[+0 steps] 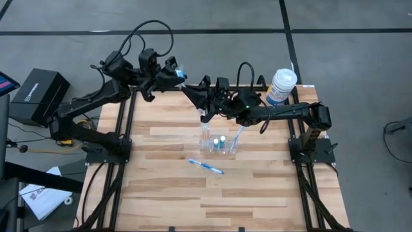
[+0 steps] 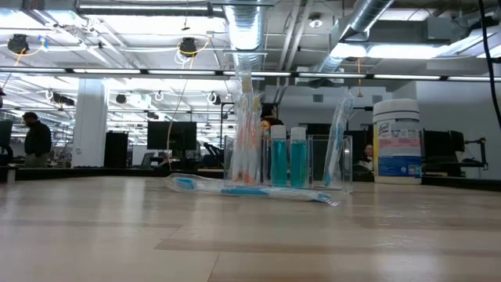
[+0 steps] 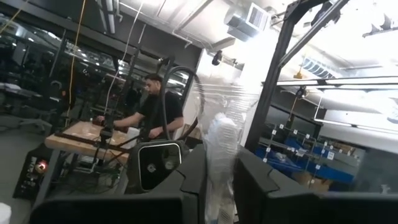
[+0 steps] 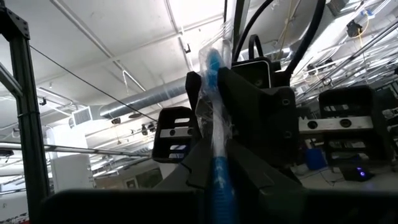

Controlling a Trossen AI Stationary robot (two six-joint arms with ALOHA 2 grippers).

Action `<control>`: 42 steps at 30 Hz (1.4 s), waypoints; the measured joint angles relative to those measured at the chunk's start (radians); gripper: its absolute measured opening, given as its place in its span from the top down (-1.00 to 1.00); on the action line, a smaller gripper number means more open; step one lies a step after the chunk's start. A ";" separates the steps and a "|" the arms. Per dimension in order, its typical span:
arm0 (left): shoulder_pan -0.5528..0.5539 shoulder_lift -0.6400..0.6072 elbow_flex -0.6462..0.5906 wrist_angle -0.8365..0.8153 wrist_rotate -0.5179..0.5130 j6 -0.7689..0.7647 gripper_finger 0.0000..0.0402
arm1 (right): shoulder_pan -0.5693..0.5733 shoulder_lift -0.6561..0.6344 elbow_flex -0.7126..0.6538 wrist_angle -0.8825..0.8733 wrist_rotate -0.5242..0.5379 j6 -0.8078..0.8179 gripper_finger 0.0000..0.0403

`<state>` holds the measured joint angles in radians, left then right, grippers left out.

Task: Pick & Place toothbrushing station
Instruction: Put the left blue toothbrush into the transparent organizer

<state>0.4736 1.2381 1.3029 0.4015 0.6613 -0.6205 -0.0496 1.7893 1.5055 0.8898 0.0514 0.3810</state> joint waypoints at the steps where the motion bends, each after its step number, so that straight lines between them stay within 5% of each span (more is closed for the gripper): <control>1: 0.000 0.000 0.000 0.001 0.001 0.006 0.80 | 0.000 0.000 0.000 0.000 -0.006 0.001 0.88; 6: 0.000 0.000 0.000 0.001 0.018 0.014 0.80 | 0.001 0.000 0.000 0.005 -0.032 0.010 0.84; 13: 0.002 0.001 0.000 -0.018 0.064 0.010 0.96 | 0.004 -0.003 0.000 0.005 -0.071 0.010 0.22; 18: 0.018 0.001 0.000 -0.020 0.083 0.011 0.92 | 0.004 -0.003 0.000 0.012 -0.081 0.012 0.00; 27: 0.065 0.003 -0.002 -0.029 0.162 0.011 0.95 | 0.001 -0.031 0.001 0.093 -0.146 0.020 0.08; 42: 0.040 0.001 -0.042 -0.057 0.194 0.062 0.95 | -0.020 -0.177 0.000 -0.169 -0.158 -0.101 0.24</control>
<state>0.5138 1.2390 1.2606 0.3447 0.8555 -0.5583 -0.0697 1.6123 1.5059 0.7210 -0.1064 0.2801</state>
